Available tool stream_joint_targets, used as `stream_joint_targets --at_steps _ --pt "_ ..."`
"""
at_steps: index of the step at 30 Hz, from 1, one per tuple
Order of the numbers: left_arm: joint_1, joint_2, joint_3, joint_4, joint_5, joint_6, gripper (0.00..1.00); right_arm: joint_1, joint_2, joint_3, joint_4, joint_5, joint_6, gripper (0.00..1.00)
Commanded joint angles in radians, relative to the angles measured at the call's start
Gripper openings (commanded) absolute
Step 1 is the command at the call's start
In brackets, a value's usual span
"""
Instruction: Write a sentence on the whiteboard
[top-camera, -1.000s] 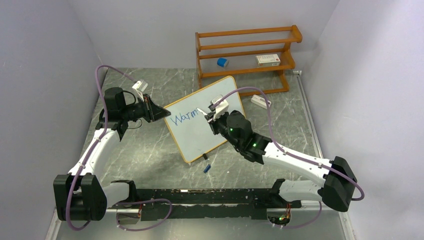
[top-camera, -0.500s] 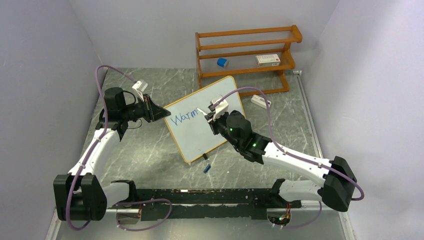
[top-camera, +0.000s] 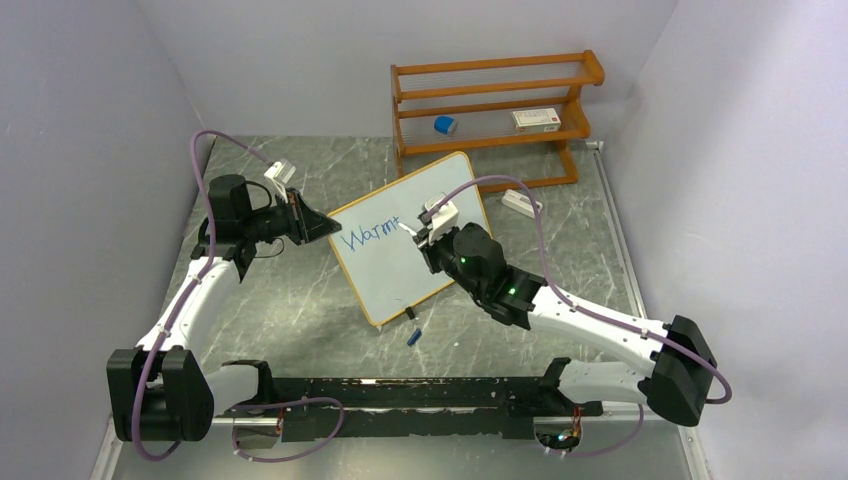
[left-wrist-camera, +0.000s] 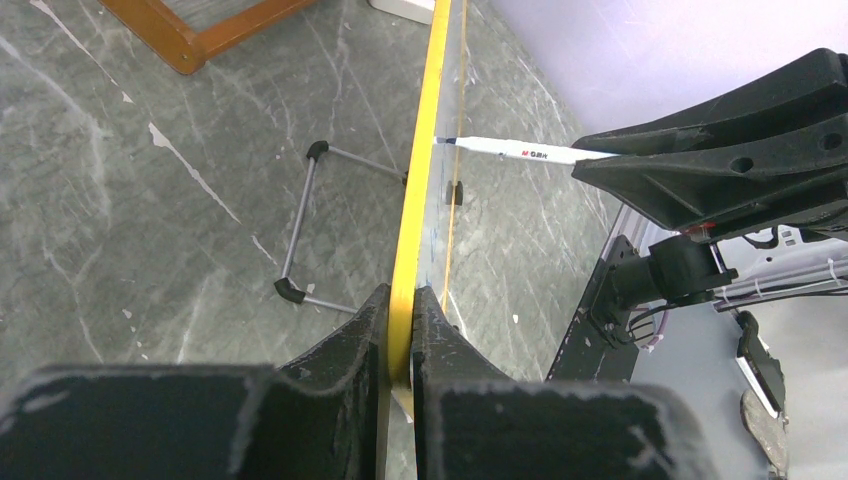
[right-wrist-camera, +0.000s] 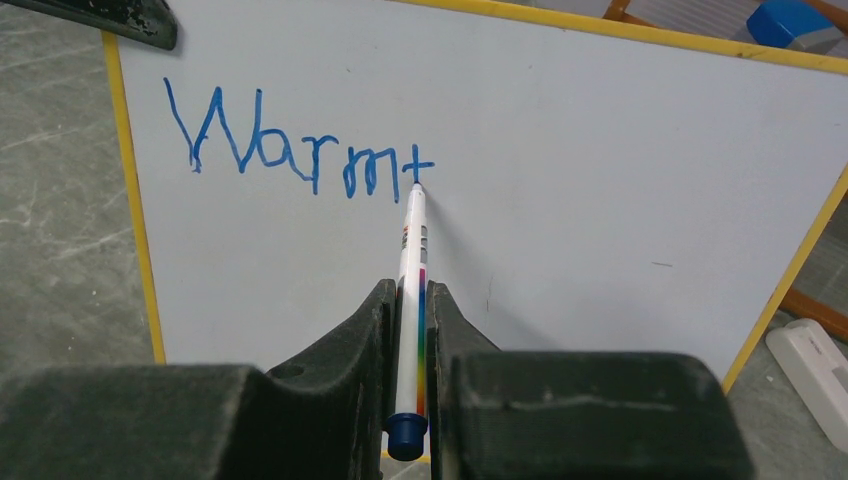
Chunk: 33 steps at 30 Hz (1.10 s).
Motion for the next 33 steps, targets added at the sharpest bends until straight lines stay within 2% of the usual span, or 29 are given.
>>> stream_joint_targets --at_steps 1,25,33 --pt "0.013 0.017 0.003 -0.045 -0.064 0.05 0.05 -0.006 -0.027 -0.018 -0.038 -0.012 0.02 0.0" --pt "0.013 0.019 0.004 -0.049 -0.063 0.054 0.05 -0.006 -0.014 -0.036 0.039 0.066 0.005 0.0" --pt "0.013 0.019 0.004 -0.049 -0.065 0.052 0.05 -0.006 -0.038 -0.028 0.051 0.033 -0.001 0.0"
